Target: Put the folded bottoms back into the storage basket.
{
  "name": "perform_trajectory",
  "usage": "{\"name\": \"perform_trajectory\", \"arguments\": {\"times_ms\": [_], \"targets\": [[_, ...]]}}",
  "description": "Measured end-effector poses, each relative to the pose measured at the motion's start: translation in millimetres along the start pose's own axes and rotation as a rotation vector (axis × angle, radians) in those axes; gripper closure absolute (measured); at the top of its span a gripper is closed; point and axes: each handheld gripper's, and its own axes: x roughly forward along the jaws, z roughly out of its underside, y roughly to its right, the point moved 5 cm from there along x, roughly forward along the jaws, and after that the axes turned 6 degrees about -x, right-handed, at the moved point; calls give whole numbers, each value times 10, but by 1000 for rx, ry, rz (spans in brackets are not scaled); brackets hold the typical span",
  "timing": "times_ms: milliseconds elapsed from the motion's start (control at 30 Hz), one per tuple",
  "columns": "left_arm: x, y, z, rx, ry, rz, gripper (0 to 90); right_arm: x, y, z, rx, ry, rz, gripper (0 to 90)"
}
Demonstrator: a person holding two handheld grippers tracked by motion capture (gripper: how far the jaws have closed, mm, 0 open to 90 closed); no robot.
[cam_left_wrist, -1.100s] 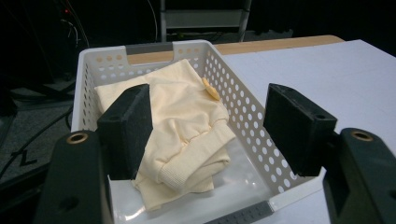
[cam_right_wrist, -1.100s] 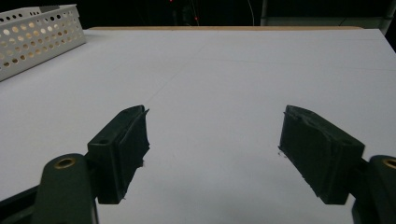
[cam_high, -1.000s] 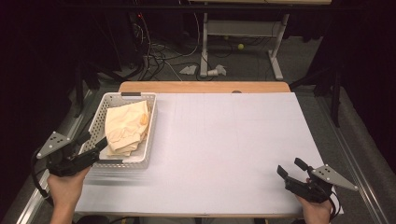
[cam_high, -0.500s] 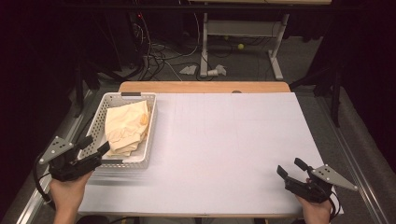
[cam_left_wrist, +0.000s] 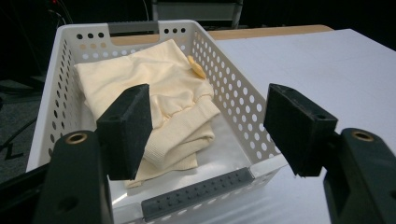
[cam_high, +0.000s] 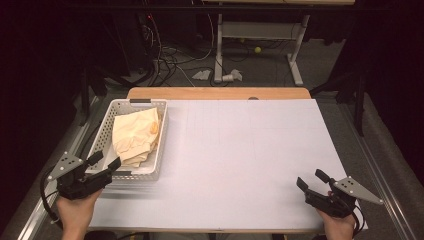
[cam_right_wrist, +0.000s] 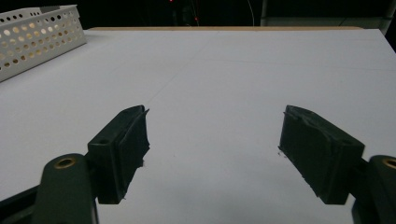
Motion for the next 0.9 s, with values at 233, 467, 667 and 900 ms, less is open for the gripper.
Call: {"name": "perform_trajectory", "arguments": {"times_ms": [233, 467, 667, 900], "targets": [[9, -6, 68, -9, -6, 0, 314, 0, 1, 0, 1, 0, -1, 245], [25, -10, 131, -14, -22, 1, 293, 0, -1, 0, 1, 0, -1, 245], [32, -8, 168, -19, -26, 8, 293, -1, 0, 0, 1, 0, -1, 245], [3, -47, 210, -39, -19, 8, 293, -3, -2, 0, 2, -1, 0, 245]]}}
